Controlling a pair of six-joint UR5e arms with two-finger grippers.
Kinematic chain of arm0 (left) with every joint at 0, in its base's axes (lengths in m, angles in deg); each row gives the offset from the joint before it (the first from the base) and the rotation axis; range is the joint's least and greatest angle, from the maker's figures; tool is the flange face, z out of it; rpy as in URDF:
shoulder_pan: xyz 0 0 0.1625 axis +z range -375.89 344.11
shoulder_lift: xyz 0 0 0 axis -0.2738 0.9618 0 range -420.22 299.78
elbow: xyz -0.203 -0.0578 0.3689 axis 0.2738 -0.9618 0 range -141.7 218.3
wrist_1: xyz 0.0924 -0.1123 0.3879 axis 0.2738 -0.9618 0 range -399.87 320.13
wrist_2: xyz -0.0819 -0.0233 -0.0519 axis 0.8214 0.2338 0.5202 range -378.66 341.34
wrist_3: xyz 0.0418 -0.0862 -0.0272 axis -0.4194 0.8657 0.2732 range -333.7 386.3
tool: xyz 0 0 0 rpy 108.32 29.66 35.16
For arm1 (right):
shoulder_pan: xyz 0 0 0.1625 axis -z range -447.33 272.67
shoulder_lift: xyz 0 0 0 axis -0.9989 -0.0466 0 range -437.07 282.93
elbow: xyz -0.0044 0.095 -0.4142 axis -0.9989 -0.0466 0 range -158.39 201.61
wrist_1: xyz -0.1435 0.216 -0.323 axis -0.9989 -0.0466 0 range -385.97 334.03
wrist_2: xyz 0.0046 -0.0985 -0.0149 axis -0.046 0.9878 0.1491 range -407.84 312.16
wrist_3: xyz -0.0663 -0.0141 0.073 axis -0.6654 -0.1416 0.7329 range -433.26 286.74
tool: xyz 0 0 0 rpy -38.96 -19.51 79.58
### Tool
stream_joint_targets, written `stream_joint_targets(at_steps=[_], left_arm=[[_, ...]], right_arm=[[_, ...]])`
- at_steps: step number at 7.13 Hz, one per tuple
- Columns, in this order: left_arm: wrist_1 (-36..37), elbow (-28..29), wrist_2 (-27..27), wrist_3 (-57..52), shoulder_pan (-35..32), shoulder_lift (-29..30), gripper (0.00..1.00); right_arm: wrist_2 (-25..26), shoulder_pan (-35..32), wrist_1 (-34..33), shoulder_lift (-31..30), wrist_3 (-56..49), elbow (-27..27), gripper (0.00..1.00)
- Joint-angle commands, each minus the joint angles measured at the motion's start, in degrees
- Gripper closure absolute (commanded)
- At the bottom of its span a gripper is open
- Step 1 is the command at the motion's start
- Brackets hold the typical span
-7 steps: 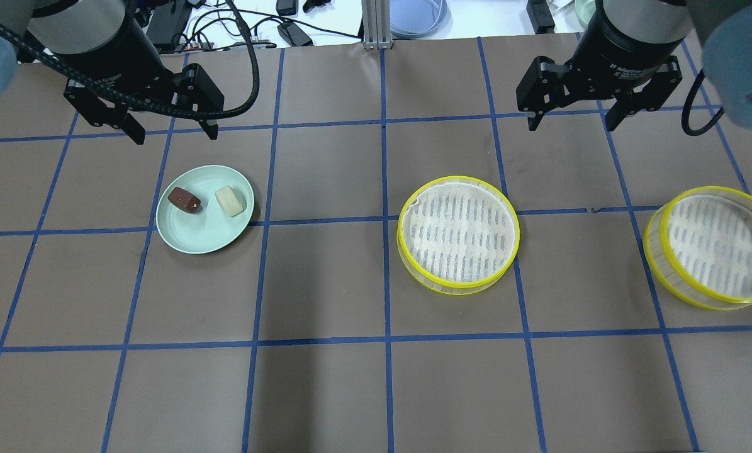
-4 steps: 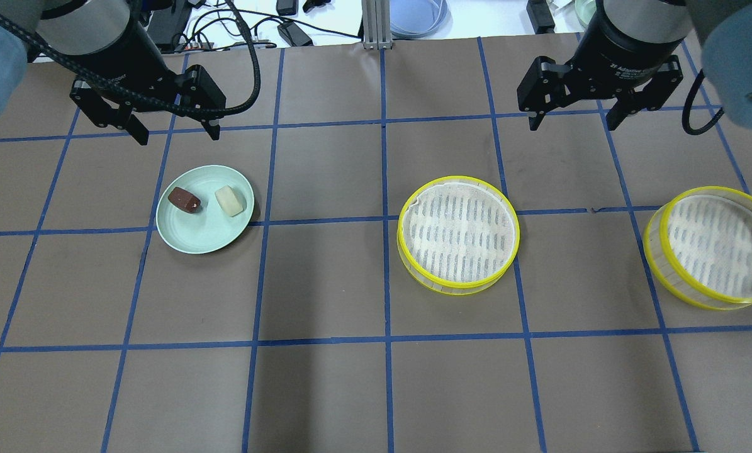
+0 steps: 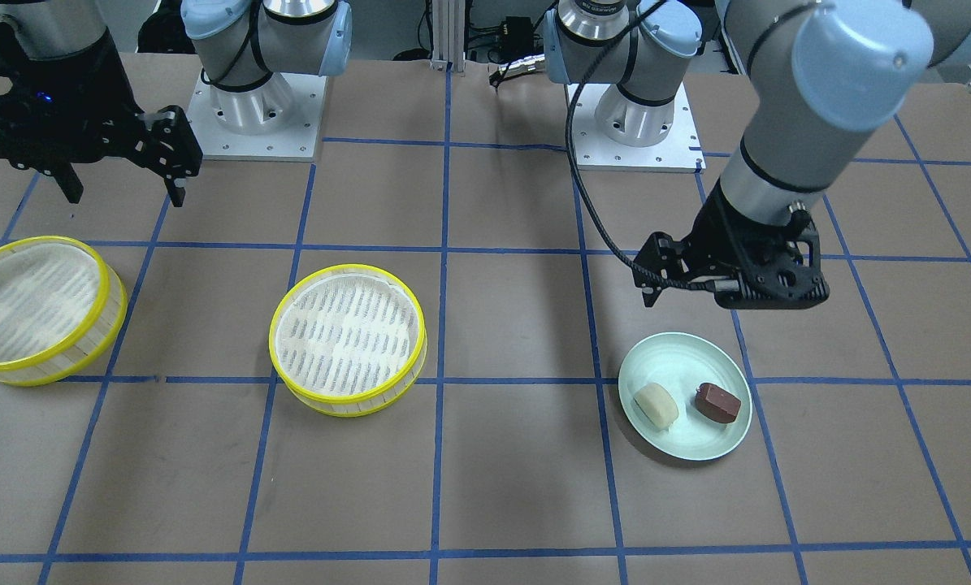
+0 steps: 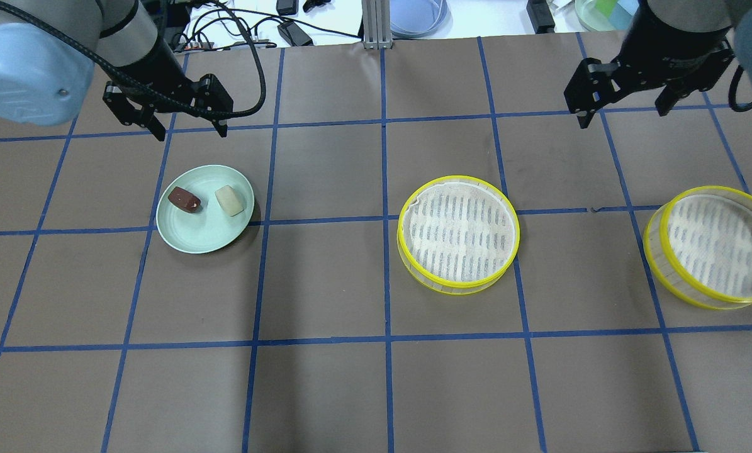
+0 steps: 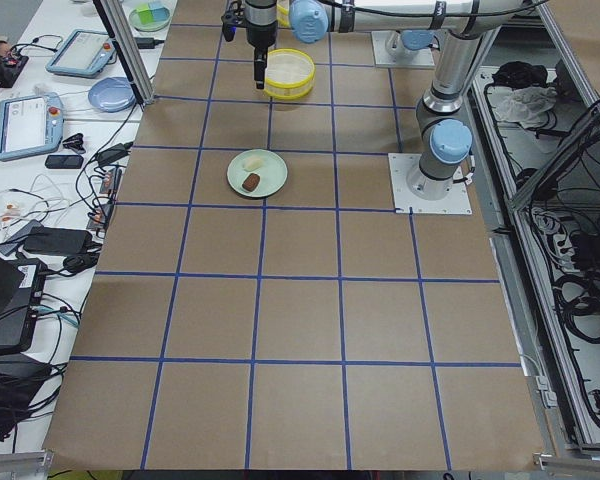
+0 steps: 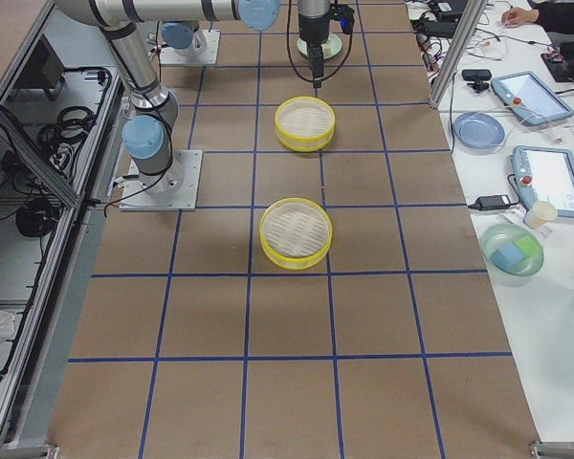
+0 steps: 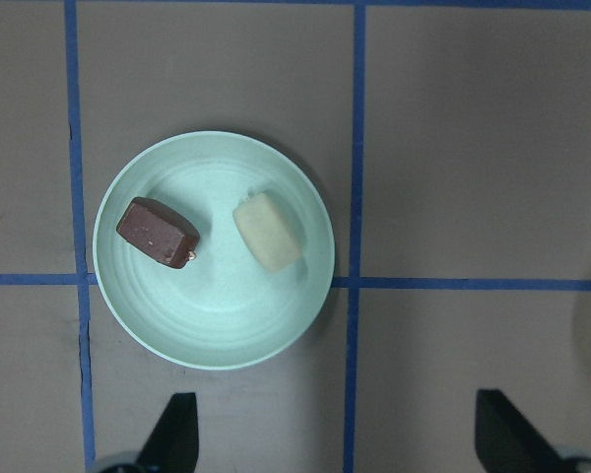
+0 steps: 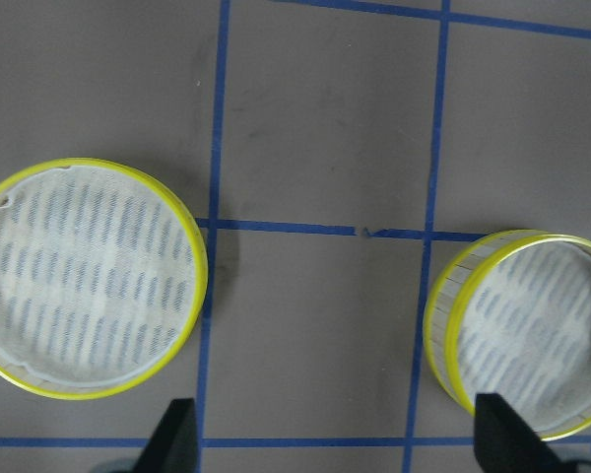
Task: Stack buns with steamer
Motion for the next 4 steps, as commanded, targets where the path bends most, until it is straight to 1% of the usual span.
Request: stream_joint_targets(at_steps=[1,3,4], left_arm=[[12.53,-6.55,-0.37,0.01,3.92,6.59,0.0],[14.51,-6.57,-0.12,1.06,3.93,12.14,0.0],[17.22,-6.83,0.58,1.24,3.84,13.99,0.0]], right_arm=[[0.0,9.07,0.73,0.09,-13.61,0.17,0.01],[-1.84,19.35,0.73,1.05,-24.97,0.95,0.01],[-1.85,23.67,-0.23,2.1,-29.37,3.48,0.01]])
